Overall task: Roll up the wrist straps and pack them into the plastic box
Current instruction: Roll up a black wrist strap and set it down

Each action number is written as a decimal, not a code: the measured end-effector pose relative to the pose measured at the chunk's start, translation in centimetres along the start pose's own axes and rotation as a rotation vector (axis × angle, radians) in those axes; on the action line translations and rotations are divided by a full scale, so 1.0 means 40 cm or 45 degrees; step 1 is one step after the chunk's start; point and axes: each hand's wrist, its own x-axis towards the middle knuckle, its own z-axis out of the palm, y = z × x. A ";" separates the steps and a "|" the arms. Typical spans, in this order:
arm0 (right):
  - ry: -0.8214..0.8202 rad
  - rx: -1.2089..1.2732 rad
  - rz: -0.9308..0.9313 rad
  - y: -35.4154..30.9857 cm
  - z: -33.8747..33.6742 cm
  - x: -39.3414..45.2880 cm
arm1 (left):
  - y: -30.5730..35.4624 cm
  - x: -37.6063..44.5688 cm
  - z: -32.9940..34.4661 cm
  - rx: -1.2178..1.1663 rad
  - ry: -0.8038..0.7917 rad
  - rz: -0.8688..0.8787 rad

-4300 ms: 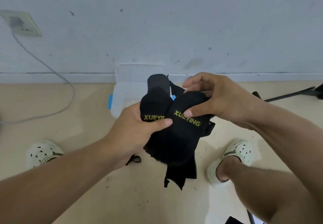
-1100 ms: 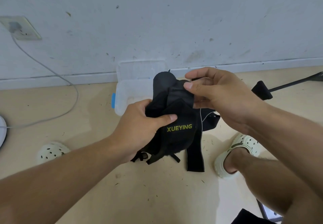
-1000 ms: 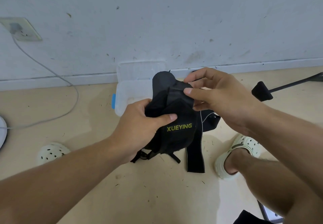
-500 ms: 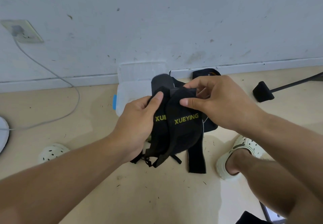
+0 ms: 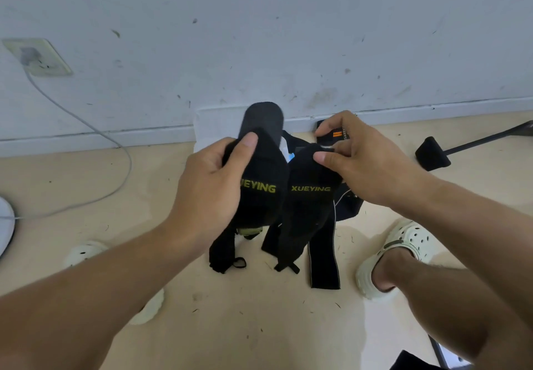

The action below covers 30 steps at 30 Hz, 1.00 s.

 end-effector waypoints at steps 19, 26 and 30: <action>0.000 0.759 -0.018 -0.046 0.046 -0.026 | -0.013 -0.018 0.016 0.021 0.156 0.166; -0.094 0.755 -0.057 -0.050 0.023 -0.035 | -0.005 0.009 -0.005 0.100 -0.126 0.025; -0.052 0.835 -0.035 -0.056 0.020 -0.037 | -0.027 0.020 0.001 -0.046 0.073 -0.115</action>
